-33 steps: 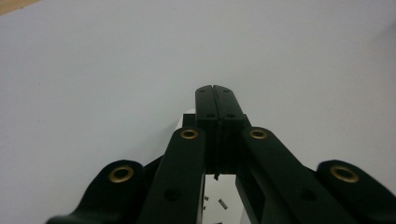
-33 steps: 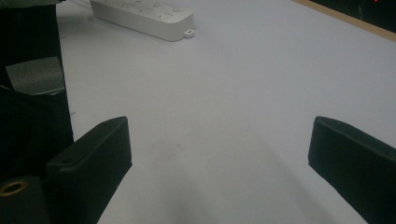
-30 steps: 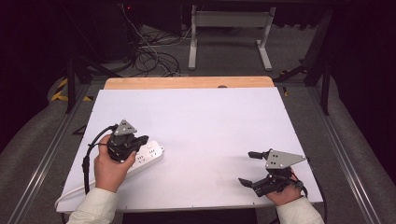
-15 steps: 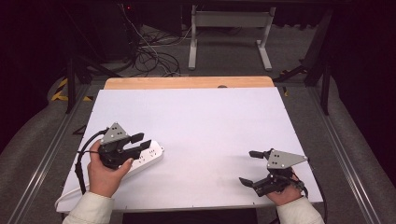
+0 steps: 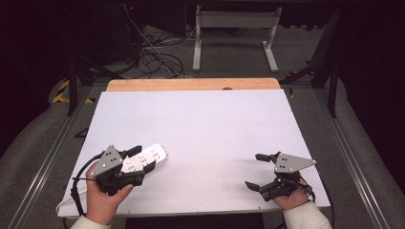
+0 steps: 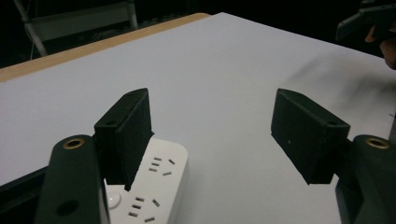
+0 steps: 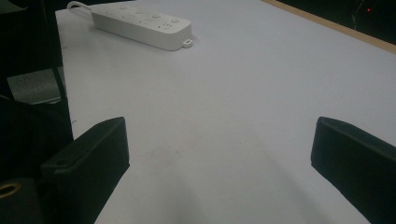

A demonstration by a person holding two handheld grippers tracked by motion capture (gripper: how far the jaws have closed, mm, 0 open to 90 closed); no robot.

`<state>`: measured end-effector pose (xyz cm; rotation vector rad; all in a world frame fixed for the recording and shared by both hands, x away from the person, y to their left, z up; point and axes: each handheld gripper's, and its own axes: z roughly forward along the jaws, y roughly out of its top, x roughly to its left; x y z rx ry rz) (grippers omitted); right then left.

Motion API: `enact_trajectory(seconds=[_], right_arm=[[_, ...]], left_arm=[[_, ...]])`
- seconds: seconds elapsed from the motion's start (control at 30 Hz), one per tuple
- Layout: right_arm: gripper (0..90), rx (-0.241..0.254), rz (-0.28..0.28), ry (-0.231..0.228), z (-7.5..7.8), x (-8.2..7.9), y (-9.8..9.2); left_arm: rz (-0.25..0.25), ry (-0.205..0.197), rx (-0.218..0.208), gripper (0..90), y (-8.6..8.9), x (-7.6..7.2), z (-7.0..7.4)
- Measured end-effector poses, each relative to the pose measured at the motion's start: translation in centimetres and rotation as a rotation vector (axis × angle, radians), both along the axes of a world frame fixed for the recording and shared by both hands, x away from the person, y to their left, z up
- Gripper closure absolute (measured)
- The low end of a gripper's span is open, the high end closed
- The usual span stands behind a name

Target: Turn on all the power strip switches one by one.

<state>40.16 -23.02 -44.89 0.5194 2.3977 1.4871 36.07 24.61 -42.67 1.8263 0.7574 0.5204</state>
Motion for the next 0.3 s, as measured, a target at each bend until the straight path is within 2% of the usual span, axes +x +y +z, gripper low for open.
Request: enact_trajectory(seconds=[0.07, 0.1, 0.23, 0.3], right_arm=[[4.6, 0.001, 0.0, 0.0, 0.0, 0.0, 0.0], [4.6, 0.002, 0.001, 0.0, 0.0, 0.0, 0.0], [4.5, 0.005, 0.002, -0.001, 0.0, 0.0, 0.0], [4.5, 0.007, 0.003, 0.0, 0.0, 0.0, 0.0]], left_arm=[[-0.011, -0.033, 0.046, 29.6, -0.1, -0.3, -0.9], [-0.018, -0.034, 0.057, 28.0, -0.2, -0.5, -1.5], [-0.058, -0.023, 0.032, 25.4, -0.3, -1.0, -3.1], [-0.073, 0.0, 0.016, 24.6, -0.4, -1.0, -3.5]])
